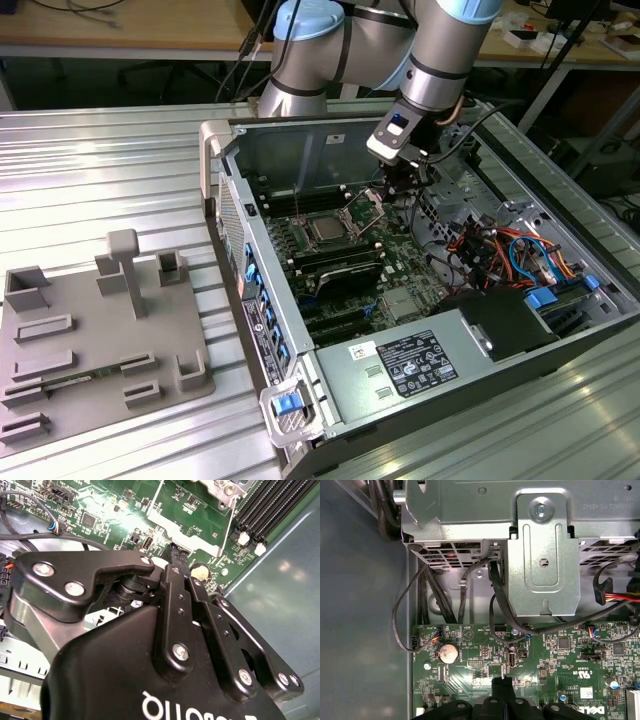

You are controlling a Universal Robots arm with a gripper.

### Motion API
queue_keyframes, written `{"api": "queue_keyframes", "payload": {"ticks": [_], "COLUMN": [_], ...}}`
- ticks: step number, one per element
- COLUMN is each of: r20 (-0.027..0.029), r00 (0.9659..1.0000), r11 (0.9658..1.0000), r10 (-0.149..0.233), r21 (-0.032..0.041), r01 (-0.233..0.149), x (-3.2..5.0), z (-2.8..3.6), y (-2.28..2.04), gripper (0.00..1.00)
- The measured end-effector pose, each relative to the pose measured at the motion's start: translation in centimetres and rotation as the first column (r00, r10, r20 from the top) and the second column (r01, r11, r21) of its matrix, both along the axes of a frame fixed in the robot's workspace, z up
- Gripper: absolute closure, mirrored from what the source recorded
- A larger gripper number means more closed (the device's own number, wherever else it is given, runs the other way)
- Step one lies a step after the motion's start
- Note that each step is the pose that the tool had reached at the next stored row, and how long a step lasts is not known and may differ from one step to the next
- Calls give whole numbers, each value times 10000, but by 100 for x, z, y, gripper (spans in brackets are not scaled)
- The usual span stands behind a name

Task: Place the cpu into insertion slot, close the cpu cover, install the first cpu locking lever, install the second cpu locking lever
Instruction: 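Close the cpu cover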

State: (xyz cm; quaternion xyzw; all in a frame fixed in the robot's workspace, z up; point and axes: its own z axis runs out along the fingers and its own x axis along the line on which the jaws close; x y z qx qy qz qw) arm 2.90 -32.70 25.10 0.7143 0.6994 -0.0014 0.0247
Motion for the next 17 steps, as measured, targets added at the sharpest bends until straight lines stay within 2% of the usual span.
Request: {"api": "queue_keyframes", "payload": {"ticks": [17], "r20": [0], "r00": [10000], "r11": [10000], "r10": [0], "r21": [0], "r01": [0], "x": [-46], "z": [-1], "y": [0], "gripper": [89]}}
